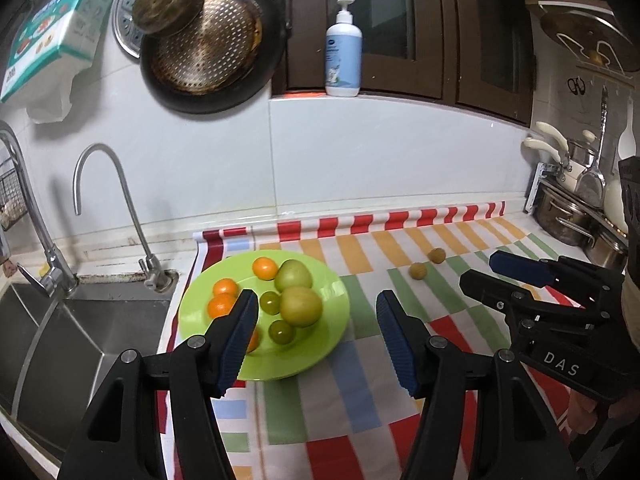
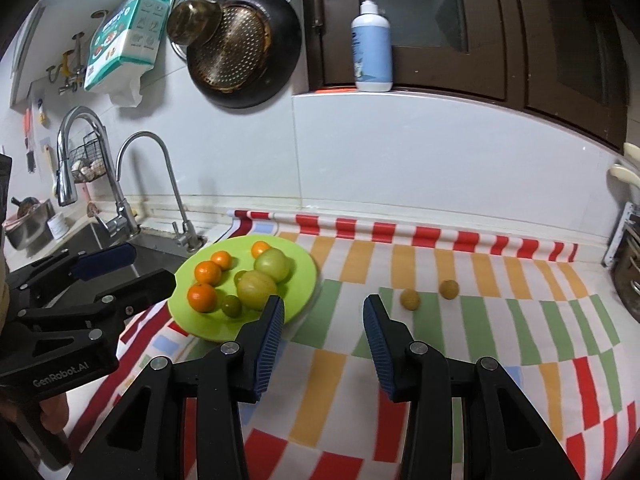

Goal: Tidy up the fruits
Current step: 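Lift both open tools off the plate and move toward the last small fruits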

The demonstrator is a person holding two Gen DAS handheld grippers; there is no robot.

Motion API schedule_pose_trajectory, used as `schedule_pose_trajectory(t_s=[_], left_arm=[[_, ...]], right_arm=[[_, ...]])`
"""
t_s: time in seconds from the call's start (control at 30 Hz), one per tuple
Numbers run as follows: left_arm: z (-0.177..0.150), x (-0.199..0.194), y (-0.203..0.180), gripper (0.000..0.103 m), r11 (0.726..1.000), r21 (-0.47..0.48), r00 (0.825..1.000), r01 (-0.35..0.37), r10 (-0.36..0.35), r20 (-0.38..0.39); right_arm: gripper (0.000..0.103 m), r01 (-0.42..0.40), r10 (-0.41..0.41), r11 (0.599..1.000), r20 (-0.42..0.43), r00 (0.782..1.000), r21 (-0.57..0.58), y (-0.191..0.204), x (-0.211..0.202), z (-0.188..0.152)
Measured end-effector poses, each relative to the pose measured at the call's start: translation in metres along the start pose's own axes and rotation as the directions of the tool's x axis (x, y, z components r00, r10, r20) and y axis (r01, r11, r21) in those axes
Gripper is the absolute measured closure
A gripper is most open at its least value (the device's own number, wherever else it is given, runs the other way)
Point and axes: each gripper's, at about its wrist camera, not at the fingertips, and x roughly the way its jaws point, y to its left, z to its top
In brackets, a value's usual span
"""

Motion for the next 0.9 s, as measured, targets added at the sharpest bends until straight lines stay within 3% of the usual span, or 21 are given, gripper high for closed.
schedule_pose_trajectory(t_s=[0.47,0.9], left_arm=[[0.016,0.016,-0.052,0.034,0.999,0.028,0.999,0.016,-0.017,0.031],[0.024,0.054,-0.094,0.034,0.994,0.073,0.996,0.080,-0.083,0.037]], right_arm=[[0.061,0.056,-0.056,0.998,0.018,0.998,0.014,-0.054,-0.014,0.005],[0.061,0.084,-0.084,0.996,-0.003,0.996,0.000,-0.104,0.008,0.007]])
